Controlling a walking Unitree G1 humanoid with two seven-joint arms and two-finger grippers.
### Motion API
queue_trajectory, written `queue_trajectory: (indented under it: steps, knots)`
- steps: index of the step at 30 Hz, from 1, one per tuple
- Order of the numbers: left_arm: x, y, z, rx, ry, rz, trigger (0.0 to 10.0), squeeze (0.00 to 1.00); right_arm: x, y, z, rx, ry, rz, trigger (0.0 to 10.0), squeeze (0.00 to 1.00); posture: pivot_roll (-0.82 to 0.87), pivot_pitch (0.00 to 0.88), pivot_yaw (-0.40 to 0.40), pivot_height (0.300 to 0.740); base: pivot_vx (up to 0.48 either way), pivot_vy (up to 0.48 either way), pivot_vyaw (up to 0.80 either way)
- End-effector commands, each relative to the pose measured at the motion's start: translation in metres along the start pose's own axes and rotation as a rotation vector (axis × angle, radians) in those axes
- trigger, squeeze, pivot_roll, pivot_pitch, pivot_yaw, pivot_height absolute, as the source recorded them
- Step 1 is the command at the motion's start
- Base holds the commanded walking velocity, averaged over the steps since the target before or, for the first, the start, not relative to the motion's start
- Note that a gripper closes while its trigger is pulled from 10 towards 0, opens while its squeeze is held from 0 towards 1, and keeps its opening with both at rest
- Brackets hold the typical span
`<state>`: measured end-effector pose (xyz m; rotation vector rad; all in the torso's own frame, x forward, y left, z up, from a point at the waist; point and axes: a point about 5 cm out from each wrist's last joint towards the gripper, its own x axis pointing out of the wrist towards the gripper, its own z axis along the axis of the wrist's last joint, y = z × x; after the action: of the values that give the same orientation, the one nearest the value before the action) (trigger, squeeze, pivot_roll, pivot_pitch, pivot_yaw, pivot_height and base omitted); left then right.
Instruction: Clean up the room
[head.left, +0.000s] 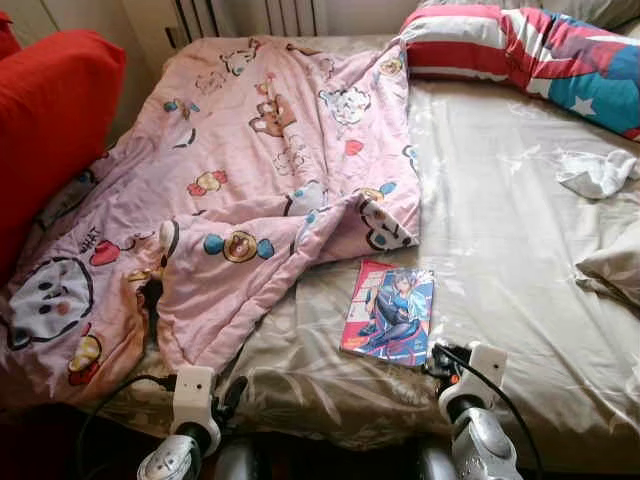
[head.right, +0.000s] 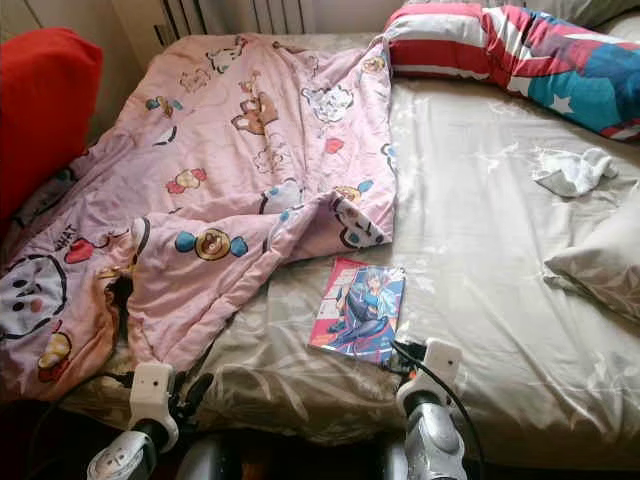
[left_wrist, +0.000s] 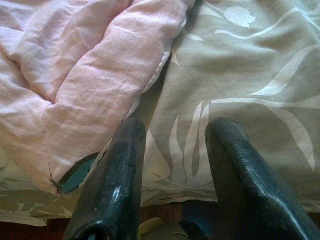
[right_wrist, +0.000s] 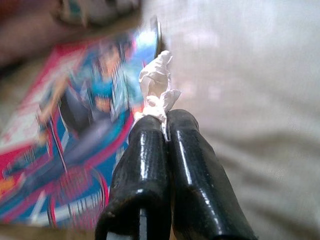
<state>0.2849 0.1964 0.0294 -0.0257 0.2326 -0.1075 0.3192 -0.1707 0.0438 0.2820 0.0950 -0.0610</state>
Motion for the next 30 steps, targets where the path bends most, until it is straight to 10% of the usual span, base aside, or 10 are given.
queue_trajectory:
  steps: [1, 6, 7, 8, 30]
  knots:
    - [-0.004, 0.003, -0.01, 0.0, 0.033, 0.016, 10.0, 0.0, -0.007, 0.002, -0.002, -0.04, -0.043, 0.008, 0.0, 0.0, 0.03, 0.179, 0.048, 0.577, 0.0, 0.0, 0.0]
    - [-0.007, 0.004, -0.014, -0.016, 0.031, 0.036, 10.0, 0.0, -0.017, 0.004, 0.003, -0.093, -0.119, 0.042, 0.0, 0.0, 0.01, 0.162, 0.034, 0.577, 0.0, 0.0, 0.0]
    - [-0.008, 0.005, -0.014, -0.018, 0.032, 0.04, 10.0, 0.0, -0.019, 0.004, 0.003, -0.102, -0.124, 0.042, 3.5, 0.0, 0.01, 0.159, 0.033, 0.577, 0.0, 0.0, 0.0]
    - [-0.009, 0.006, -0.015, -0.02, 0.032, 0.044, 10.0, 0.0, -0.021, 0.003, 0.002, -0.102, -0.125, 0.044, 10.0, 0.0, 0.01, 0.158, 0.032, 0.577, 0.0, 0.0, 0.0]
    - [-0.008, 0.014, -0.022, -0.029, 0.061, 0.095, 10.0, 0.0, -0.027, -0.014, -0.02, -0.097, 0.041, -0.006, 10.0, 0.0, 0.01, 0.174, 0.019, 0.687, 0.0, 0.0, 0.0]
